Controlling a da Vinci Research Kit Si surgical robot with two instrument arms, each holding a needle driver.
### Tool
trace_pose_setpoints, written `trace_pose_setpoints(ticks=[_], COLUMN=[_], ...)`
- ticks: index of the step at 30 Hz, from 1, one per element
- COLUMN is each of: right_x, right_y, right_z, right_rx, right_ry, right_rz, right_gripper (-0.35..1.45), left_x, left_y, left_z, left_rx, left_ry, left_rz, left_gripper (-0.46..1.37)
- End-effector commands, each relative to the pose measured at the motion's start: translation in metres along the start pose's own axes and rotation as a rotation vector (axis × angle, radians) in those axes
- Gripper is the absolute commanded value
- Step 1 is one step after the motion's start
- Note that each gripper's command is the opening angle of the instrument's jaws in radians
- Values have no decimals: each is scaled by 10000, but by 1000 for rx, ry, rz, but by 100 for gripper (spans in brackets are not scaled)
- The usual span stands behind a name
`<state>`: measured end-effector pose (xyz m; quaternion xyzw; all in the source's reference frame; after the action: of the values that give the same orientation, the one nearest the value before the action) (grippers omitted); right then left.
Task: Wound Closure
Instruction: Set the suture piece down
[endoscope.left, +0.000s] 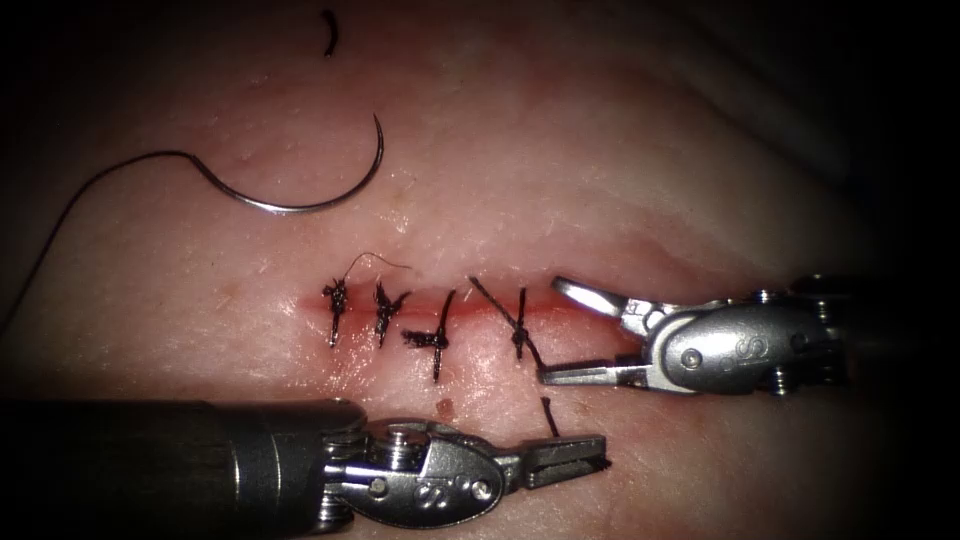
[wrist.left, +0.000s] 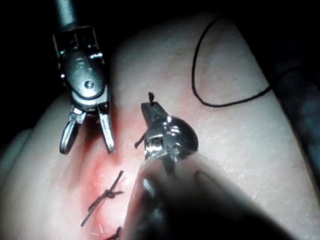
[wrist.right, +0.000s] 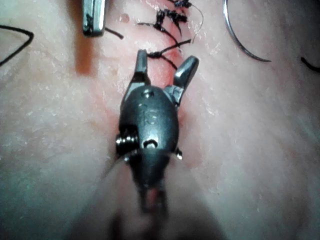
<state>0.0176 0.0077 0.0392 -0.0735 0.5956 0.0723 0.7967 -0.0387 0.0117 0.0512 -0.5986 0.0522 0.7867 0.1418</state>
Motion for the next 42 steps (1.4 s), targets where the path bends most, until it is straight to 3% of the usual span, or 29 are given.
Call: trace_pose_setpoints(ticks=[1, 9, 12, 15, 21, 23, 26, 28, 33, 42], right_x=[-2, -16, -17, -18, -18, -18, -17, -15, -11, -10], right_y=[9, 40, 44, 44, 43, 42, 40, 38, 34, 30], right_z=[-16, -83, -97, -105, -105, -105, -105, -104, -100, -94], right_rx=[-17, -106, -134, -157, -202, -202, -204, -203, -198, -177], right_ry=[-12, -35, -64, -85, -119, -124, -126, -124, -126, -134], right_rz=[4, 31, 37, 40, 44, 44, 38, 44, 44, 44], right_gripper=[109, 106, 107, 108, 129, 129, 130, 130, 130, 130], left_x=[1, 6, 4, 1, -13, -20, -34, -43, -56, -55], left_y=[6, 37, 46, 55, 75, 78, 78, 75, 63, 53], left_z=[9, 67, 86, 100, 117, 118, 114, 106, 79, 10], left_rx=[-6, -40, -52, -57, -82, -109, -114, -104, -53, -16], left_ry=[11, 73, 93, 99, 74, 40, -20, -65, -170, -292], left_rz=[-22, -123, -170, -201, -286, -325, -406, -462, -484, -456], left_gripper=[-35, -35, -35, -35, -35, -18, 24, 63, 83, 82])
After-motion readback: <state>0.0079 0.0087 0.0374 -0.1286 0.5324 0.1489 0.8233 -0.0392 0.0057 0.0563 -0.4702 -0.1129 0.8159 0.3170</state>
